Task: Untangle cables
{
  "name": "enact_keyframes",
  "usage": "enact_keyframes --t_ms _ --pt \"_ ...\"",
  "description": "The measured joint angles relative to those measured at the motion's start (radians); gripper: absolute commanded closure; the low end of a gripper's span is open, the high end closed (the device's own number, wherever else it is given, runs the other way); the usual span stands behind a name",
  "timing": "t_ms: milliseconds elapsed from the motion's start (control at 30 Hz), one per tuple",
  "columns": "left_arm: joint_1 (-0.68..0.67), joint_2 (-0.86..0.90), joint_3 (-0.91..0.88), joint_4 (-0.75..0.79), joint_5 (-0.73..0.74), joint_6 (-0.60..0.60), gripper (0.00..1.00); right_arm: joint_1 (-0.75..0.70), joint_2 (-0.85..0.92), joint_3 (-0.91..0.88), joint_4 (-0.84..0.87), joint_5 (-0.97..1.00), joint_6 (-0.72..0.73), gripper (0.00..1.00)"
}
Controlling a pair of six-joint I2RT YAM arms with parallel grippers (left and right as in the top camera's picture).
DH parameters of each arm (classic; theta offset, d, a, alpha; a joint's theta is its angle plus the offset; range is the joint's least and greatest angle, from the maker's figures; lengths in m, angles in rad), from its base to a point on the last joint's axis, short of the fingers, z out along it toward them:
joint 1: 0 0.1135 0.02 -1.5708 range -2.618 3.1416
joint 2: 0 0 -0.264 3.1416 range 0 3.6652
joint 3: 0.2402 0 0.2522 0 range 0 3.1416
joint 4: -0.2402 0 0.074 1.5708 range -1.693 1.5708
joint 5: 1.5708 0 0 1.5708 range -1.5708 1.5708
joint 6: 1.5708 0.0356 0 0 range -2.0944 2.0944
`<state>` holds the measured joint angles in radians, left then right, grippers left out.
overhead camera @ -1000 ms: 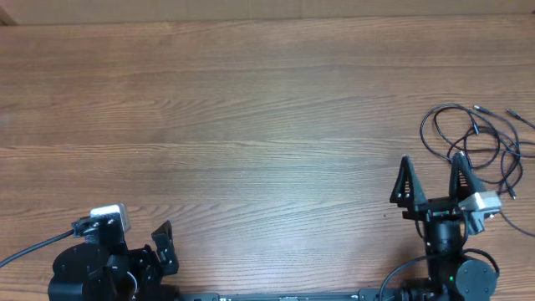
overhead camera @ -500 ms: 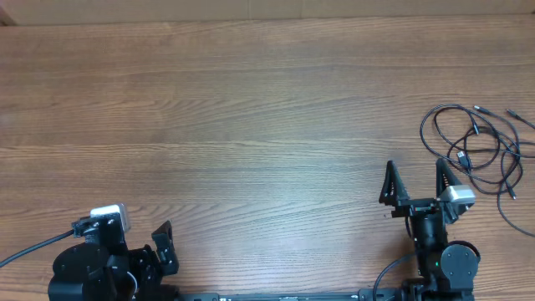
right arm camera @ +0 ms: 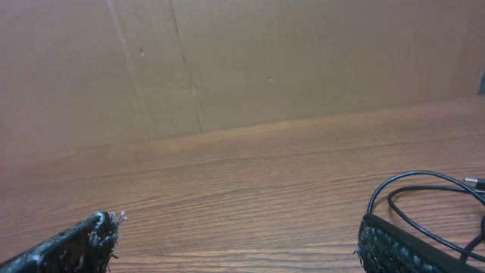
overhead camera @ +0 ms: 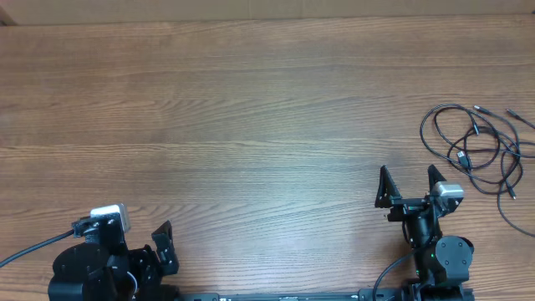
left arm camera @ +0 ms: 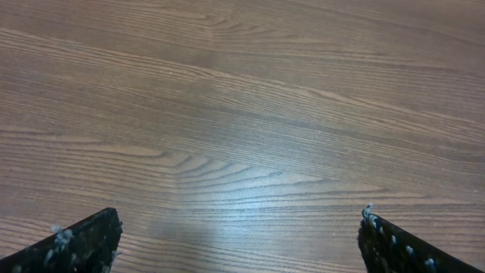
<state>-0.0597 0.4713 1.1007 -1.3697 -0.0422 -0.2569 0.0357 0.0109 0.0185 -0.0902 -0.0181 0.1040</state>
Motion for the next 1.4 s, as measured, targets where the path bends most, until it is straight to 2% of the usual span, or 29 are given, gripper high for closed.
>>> enact_keyframes --t_ms 800,1000,1200,1400 --pt "0.0 0.0 -0.001 0.024 -0.001 0.0 0.01 0.0 0.0 0.0 0.0 0.0 0.0 0.0" --pt "0.031 -0.071 -0.119 0.277 0.0 0.029 0.0 0.0 0.0 0.0 0.0 0.0 0.0 0.0" --pt "0.048 -0.241 -0.4 0.506 0.0 0.052 0.01 0.0 0.0 0.0 0.001 0.0 0.0 0.0" --pt "0.048 -0.393 -0.721 0.849 0.016 0.057 0.0 0.0 0.0 0.0 0.0 0.0 0.0 0.0"
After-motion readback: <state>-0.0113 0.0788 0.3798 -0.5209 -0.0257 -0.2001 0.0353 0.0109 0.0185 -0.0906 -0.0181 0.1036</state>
